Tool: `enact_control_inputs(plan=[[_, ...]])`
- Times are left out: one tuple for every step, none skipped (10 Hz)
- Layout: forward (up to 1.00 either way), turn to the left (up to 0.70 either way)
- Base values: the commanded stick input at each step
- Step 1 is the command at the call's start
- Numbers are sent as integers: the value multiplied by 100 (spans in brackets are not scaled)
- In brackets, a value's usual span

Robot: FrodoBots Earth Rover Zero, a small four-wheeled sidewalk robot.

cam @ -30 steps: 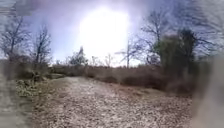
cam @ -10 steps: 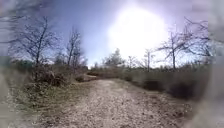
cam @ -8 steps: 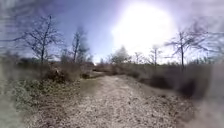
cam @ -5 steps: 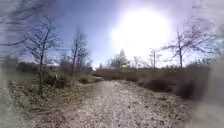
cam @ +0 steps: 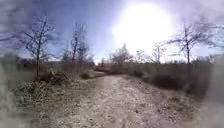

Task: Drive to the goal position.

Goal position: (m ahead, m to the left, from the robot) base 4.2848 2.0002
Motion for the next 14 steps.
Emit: enact_control_inputs(plan=[[70,-22],[70,-23],[70,-17],[70,-14],[70,-12],[70,-10],[70,-9],[70,-5],[70,1],[70,9],[70,17],[70,26],[70,27],[70,26]])
